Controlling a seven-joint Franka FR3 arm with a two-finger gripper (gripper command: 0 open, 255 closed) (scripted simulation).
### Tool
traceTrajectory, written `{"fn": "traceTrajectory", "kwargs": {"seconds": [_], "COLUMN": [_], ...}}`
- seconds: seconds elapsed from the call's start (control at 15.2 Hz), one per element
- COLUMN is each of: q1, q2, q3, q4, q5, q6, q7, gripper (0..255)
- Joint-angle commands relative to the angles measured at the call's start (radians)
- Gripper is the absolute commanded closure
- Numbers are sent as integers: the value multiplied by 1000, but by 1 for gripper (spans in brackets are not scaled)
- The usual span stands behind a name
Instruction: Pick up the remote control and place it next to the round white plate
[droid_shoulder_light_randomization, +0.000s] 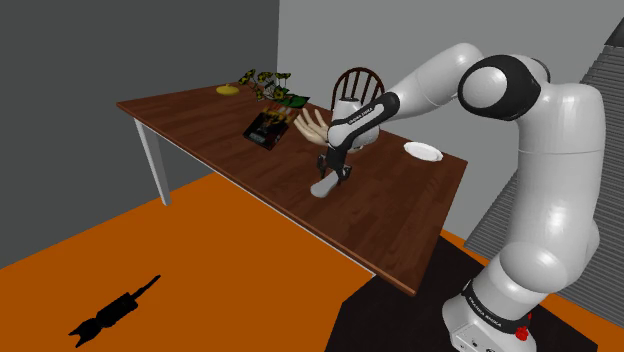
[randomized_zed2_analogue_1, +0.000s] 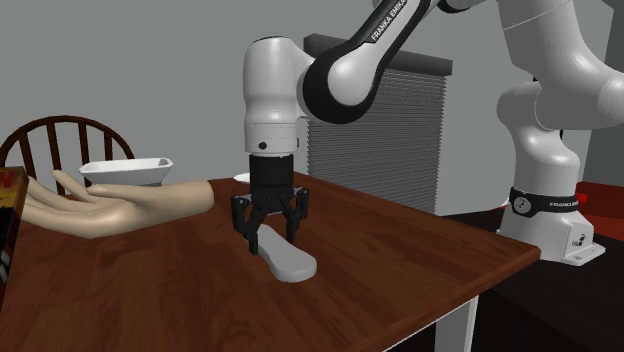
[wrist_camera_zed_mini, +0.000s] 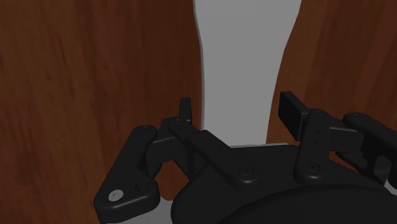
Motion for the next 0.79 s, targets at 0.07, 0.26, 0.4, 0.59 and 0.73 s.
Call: {"fn": "traceTrajectory", "kwargs": {"seconds": [0.07,0.26,0.4,0.59,0.73], "q1": [0,0,0,0,-1], "q2": [0,0,0,-9,-28], "q3": [0,0,0,0,1], "q4": [-1,-1,-1,0,2], "q5": [0,0,0,0,1], "q6": [0,0,0,-10,-31], "q7": [0,0,0,0,0], "gripper": [255,255,255,255,255]}}
